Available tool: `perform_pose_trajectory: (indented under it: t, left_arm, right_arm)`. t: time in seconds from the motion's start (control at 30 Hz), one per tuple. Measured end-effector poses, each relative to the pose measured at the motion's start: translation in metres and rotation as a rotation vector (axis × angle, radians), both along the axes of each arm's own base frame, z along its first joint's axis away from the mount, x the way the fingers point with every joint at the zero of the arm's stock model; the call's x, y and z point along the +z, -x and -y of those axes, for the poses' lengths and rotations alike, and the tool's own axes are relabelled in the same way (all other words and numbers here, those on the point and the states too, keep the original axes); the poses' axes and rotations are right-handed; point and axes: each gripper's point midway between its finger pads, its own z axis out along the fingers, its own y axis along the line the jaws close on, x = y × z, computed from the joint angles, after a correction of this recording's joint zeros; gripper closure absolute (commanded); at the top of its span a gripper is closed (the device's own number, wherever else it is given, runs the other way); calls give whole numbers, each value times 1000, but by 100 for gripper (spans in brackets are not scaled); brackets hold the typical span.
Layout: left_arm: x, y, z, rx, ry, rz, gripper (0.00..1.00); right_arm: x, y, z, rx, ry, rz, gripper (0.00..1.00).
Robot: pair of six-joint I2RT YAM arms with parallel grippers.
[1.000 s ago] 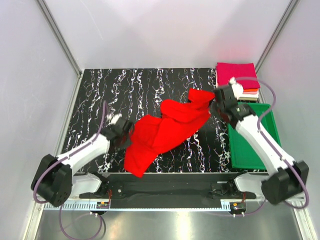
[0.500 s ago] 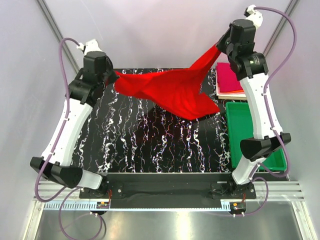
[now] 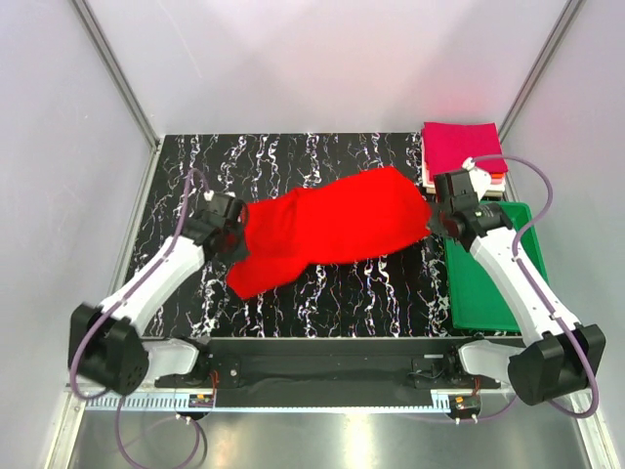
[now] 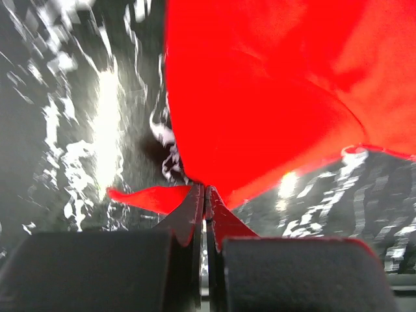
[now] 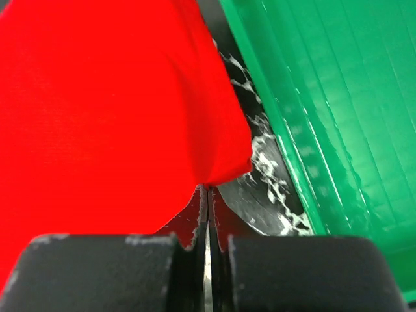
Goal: Fold and stack the t-shirts
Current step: Flatten the tshirt out
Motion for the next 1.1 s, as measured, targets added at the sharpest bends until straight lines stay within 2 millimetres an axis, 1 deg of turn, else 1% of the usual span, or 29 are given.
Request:
perform_pose_trajectory:
  t: [0.03, 0.1, 0.13, 0.17, 0.2, 0.23, 0.27, 0.3, 0.37, 0.43, 0.5, 0.6, 0.67, 0.8, 0.87, 1.0, 1.1]
  left_arm:
    - [-12, 0, 1, -2, -11, -40, 100]
    - [-32, -10, 5, -2, -32, -93, 100]
    - [-39, -17, 8, -2, -41, -113, 96]
    - [-45, -24, 10, -4, -49, -135, 89]
    - [-50, -34, 14, -10, -56, -145, 80]
    - [-53, -45, 17, -14, -57, -148, 65]
    - [-53, -56, 20, -19, -56, -144, 57]
    - [-52, -64, 21, -20, -55, -137, 52]
    - [-47, -71, 18, -7, -53, -115, 47]
    - [-37, -73, 6, 23, -51, -90, 47]
    - [-26, -73, -11, 68, -39, -54, 48]
    - [-21, -58, -34, 128, -33, -29, 49]
    - [-29, -42, -40, 143, -35, -47, 49]
    - [-60, -15, -43, 157, -40, -129, 49]
    - [-70, -5, -46, 175, -38, -165, 50]
    - [-76, -7, -48, 207, -18, -159, 51]
    - [-86, -9, -47, 224, -10, -163, 52]
  right_arm:
    - [-6, 4, 1, -4, 1, -14, 100]
    - [-6, 4, 1, -5, -2, -11, 100]
    - [-5, 4, 1, -5, -4, -5, 100]
    - [-3, 3, 1, -5, -7, 3, 100]
    - [0, 4, 1, -5, -9, 13, 100]
    - [3, 3, 1, -5, -12, 22, 100]
    - [6, 3, 1, -5, -14, 30, 100]
    - [8, 3, 0, -4, -16, 36, 100]
    - [13, 1, -1, -2, -22, 49, 100]
    - [15, 0, -1, -2, -24, 57, 100]
    - [17, -2, -2, -2, -25, 61, 100]
    - [13, -4, -2, -1, -22, 49, 100]
    - [10, -5, -3, 2, -21, 39, 100]
    - [11, -8, -8, 15, -40, 48, 100]
    - [12, -8, -9, 21, -48, 50, 100]
    - [14, -8, -14, 37, -72, 57, 100]
    - [18, -7, -17, 46, -91, 69, 100]
